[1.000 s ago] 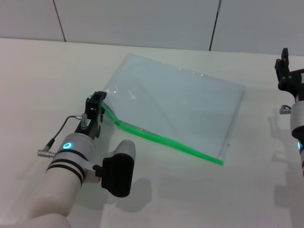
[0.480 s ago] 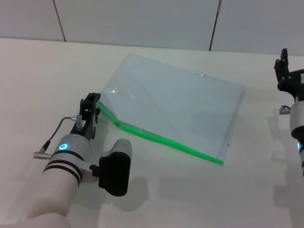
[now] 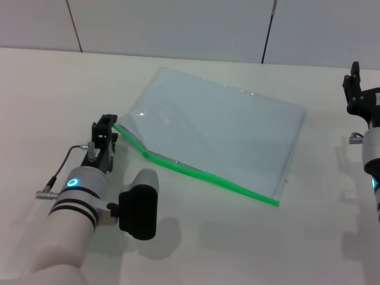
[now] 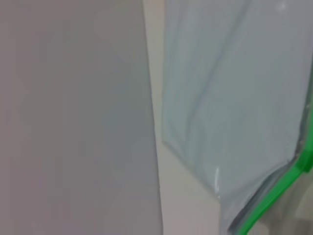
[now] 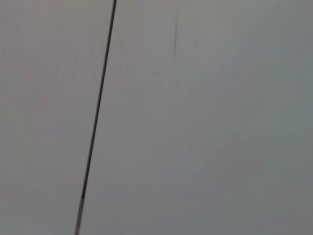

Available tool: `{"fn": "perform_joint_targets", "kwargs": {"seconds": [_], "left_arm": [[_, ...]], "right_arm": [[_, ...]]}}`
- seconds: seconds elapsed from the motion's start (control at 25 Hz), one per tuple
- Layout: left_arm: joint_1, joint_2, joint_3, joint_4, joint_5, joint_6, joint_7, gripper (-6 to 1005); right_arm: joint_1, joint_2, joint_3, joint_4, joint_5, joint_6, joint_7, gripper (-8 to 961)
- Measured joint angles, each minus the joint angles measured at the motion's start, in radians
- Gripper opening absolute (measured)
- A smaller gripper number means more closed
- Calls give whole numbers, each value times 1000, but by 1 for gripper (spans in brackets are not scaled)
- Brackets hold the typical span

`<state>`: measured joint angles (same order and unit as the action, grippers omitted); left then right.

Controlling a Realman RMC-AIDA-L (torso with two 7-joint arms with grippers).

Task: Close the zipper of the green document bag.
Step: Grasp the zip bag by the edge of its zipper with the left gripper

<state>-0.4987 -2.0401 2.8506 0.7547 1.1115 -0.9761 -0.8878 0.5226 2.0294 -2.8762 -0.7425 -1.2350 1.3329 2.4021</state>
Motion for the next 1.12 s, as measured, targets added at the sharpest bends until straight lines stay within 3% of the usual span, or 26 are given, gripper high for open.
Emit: {"fn": "perform_joint_targets", "kwargs": {"seconds": [1.12], "left_arm": [[-63,2,4,-98,-35,30,-78,440]], "right_arm": [[5,0,0,-23,3,-2,-28,732]]}}
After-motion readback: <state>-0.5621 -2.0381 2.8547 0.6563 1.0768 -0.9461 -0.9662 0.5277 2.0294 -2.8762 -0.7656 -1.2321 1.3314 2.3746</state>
